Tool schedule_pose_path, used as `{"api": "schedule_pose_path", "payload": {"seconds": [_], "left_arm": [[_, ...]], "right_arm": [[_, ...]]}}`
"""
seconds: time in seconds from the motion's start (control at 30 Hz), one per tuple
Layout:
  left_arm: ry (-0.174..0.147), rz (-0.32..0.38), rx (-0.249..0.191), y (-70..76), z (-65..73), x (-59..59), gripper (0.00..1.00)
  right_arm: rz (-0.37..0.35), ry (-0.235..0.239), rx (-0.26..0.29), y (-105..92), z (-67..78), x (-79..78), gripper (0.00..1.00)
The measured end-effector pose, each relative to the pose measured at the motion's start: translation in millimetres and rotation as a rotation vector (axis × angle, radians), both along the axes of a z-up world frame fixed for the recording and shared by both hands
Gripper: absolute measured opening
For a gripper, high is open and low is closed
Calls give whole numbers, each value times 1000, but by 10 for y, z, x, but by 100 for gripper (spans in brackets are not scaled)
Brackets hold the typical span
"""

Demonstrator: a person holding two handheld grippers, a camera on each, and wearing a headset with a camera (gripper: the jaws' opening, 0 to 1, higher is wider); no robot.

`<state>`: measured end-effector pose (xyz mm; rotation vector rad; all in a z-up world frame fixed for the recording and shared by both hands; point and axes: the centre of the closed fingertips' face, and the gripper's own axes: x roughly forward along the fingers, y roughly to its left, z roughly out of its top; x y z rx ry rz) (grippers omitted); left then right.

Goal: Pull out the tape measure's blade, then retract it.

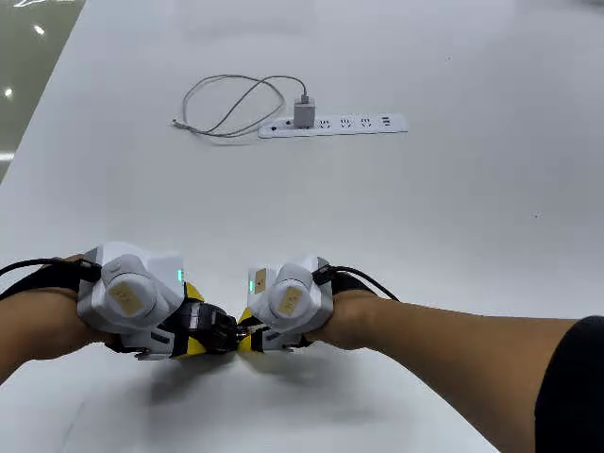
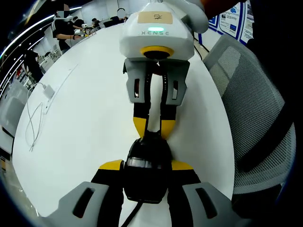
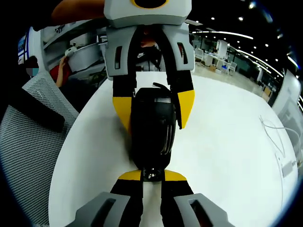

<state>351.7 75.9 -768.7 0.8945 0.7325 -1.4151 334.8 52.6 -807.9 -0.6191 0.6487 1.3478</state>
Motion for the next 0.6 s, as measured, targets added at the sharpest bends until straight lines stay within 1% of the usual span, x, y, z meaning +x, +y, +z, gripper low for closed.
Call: {"api": "schedule_pose_path", "payload": {"seconds": [0.1, 0.17, 0.23, 0.27, 0.4, 0.6], "left_arm": [[-4, 2, 2, 5, 2, 1, 31], [-5, 7, 1, 8, 6, 1, 30], [-5, 7, 1, 6, 6, -2, 30], [-7, 3, 6, 6, 7, -4, 30], [-4, 9, 1, 6, 8, 3, 30], [-4, 11, -3, 2, 16, -2, 30]], "right_arm": [[-15, 3, 12, -2, 12, 17, 8], [-19, -8, 18, -22, 15, 14, 8], [-33, 2, 38, -33, 16, 14, 8], [-45, 25, 49, -46, 15, 11, 8], [-33, 22, 34, -90, 19, 21, 8], [-37, 34, 22, -151, 17, 20, 9]]}}
